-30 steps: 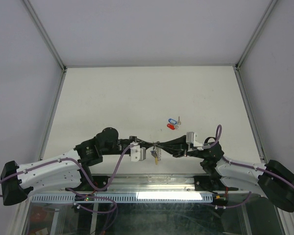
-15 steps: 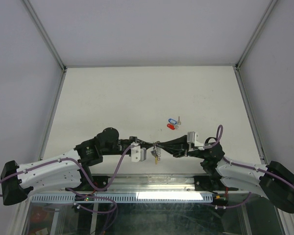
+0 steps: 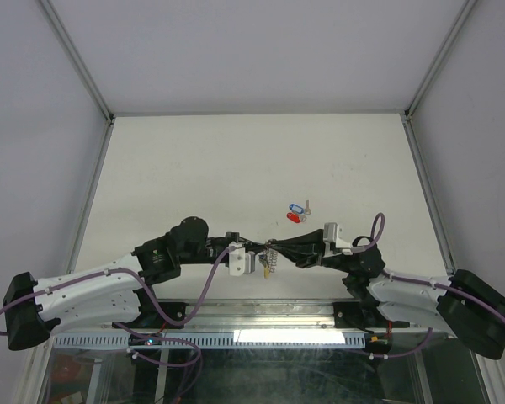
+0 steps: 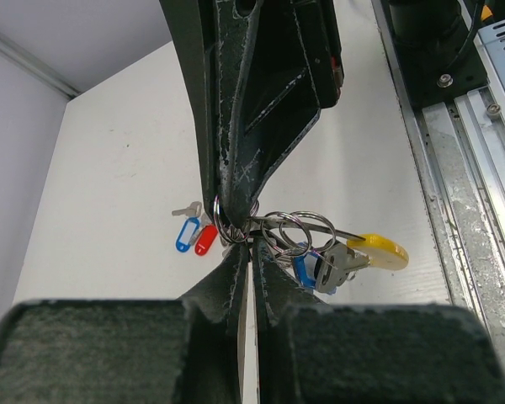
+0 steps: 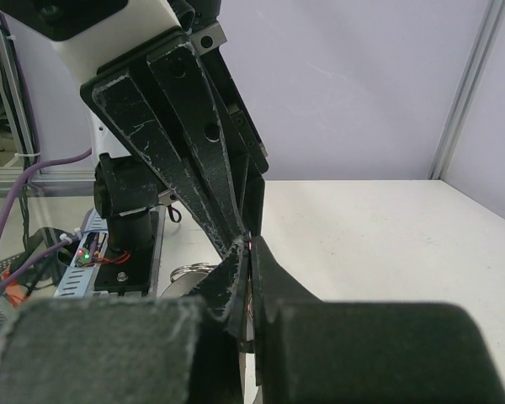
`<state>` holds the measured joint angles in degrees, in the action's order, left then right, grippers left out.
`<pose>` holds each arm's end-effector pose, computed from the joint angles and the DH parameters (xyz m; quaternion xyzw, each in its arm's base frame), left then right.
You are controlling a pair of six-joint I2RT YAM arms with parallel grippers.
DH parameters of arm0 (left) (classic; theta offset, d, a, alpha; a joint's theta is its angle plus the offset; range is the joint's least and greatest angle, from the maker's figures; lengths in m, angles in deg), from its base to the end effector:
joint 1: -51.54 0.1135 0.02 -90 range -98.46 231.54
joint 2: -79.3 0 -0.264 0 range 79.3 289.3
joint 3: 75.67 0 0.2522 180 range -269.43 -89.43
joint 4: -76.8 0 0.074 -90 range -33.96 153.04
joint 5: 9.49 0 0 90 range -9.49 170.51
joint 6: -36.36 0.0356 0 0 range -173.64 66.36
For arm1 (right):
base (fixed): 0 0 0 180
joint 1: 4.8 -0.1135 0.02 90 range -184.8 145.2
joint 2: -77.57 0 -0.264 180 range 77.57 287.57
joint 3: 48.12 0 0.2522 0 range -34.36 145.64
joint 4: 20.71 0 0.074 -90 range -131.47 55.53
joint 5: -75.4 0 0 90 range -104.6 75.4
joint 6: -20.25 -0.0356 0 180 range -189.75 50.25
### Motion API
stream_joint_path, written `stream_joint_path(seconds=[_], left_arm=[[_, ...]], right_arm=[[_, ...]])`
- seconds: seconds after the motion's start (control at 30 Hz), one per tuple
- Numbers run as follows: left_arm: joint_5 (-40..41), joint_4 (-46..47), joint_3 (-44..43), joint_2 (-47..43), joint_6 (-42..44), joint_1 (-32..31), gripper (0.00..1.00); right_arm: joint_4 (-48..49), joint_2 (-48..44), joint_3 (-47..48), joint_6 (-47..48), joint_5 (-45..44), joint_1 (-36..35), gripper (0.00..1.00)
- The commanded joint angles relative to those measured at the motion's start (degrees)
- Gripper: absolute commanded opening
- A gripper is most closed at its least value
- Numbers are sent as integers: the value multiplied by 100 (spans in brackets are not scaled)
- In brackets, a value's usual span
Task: Put the keys on the keyring
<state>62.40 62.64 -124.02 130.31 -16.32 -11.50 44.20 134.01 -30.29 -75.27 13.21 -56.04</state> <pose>0.0849 -0.1913 0.2758 0.6691 0.4357 -0.2542 0.5458 0.0908 0.1396 0.2229 -0.3871 0.3927 0.5035 0.6652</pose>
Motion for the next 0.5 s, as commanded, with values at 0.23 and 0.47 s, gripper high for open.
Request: stream_joint_path(seconds=[0.23,0.47], left_arm=[[-250,97,-148,-44,-43,-54,0],[-107,271,-102,-196,-153,-59,12]], right_arm=[[801,-134,134,156,-772,9,0],[672,-235,103,217,-456,14,0]])
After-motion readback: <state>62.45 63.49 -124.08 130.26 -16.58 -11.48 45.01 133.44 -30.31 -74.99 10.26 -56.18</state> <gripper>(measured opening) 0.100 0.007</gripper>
